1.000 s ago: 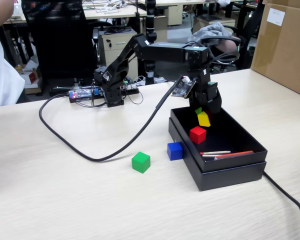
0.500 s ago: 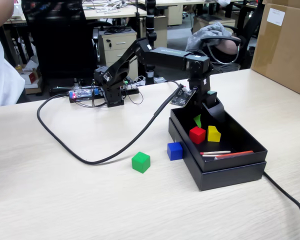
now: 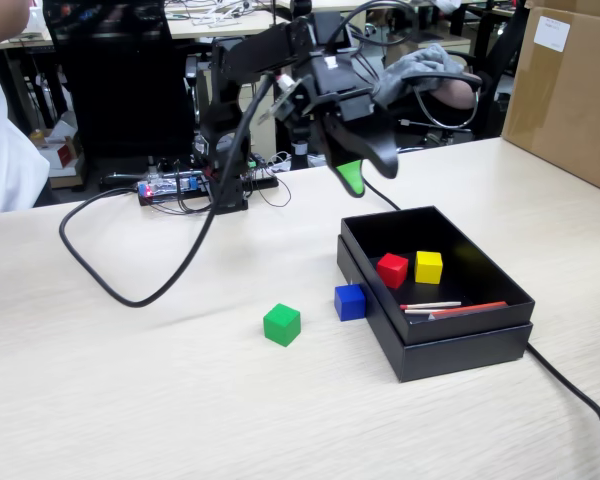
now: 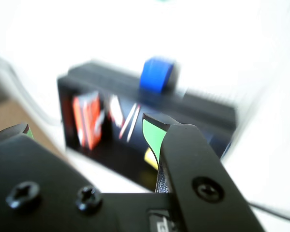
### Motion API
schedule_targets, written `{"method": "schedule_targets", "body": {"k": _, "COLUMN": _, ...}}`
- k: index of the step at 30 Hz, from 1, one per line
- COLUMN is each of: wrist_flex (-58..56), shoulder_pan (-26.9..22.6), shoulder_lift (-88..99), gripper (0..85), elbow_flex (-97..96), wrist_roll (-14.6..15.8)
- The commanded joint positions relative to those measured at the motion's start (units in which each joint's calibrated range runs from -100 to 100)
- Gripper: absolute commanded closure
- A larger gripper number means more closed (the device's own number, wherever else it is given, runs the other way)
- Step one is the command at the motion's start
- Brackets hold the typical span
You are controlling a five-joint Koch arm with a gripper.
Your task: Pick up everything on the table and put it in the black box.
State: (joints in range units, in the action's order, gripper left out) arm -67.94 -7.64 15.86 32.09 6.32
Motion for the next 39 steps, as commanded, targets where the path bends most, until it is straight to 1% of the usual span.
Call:
{"method": "schedule_targets", "body": {"k": 1, "wrist_flex": 0.0, "shoulder_pan": 2.9, "shoulder_lift": 3.2, "gripper": 38.7, "elbow_flex": 0.4, "wrist_roll": -2.6}}
{"method": "schedule_targets", "body": {"k": 8, "wrist_flex": 0.0, "shoulder_pan": 7.1, "shoulder_lift": -6.9, "gripper": 38.7, "elbow_flex": -2.7, "wrist_roll": -5.7}}
{"method": "schedule_targets", "body": {"k": 14, "wrist_flex": 0.0, "shoulder_pan": 8.2, "shoulder_lift": -18.6, "gripper": 37.8, "elbow_flex": -2.0, "wrist_roll": -7.9}}
{"method": "schedule_targets", "body": {"k": 17, "wrist_flex": 0.0, "shoulder_pan": 8.1, "shoulder_lift": -23.8, "gripper": 37.8, "elbow_flex": 0.1, "wrist_roll": -8.4}}
{"method": "schedule_targets", "body": {"k": 29, "wrist_flex": 0.0, "shoulder_pan": 8.3, "shoulder_lift": -36.6, "gripper": 38.8, "elbow_flex": 8.2, "wrist_roll": -9.2}}
{"method": "schedule_targets", "body": {"k": 30, "wrist_flex": 0.0, "shoulder_pan": 8.3, "shoulder_lift": -37.5, "gripper": 41.9, "elbow_flex": 8.5, "wrist_roll": -9.3}}
{"method": "schedule_targets", "body": {"k": 31, "wrist_flex": 0.0, "shoulder_pan": 8.4, "shoulder_lift": -37.8, "gripper": 42.6, "elbow_flex": 8.7, "wrist_roll": -9.3}}
{"method": "schedule_targets", "body": {"k": 35, "wrist_flex": 0.0, "shoulder_pan": 8.6, "shoulder_lift": -40.6, "gripper": 58.1, "elbow_flex": 9.6, "wrist_roll": -9.2}}
{"method": "schedule_targets", "body": {"k": 37, "wrist_flex": 0.0, "shoulder_pan": 8.7, "shoulder_lift": -40.7, "gripper": 62.2, "elbow_flex": 9.6, "wrist_roll": -9.1}}
{"method": "schedule_targets", "body": {"k": 38, "wrist_flex": 0.0, "shoulder_pan": 8.7, "shoulder_lift": -40.5, "gripper": 75.0, "elbow_flex": 9.5, "wrist_roll": -8.9}}
{"method": "schedule_targets", "body": {"k": 39, "wrist_flex": 0.0, "shoulder_pan": 8.8, "shoulder_lift": -40.1, "gripper": 77.9, "elbow_flex": 9.4, "wrist_roll": -8.9}}
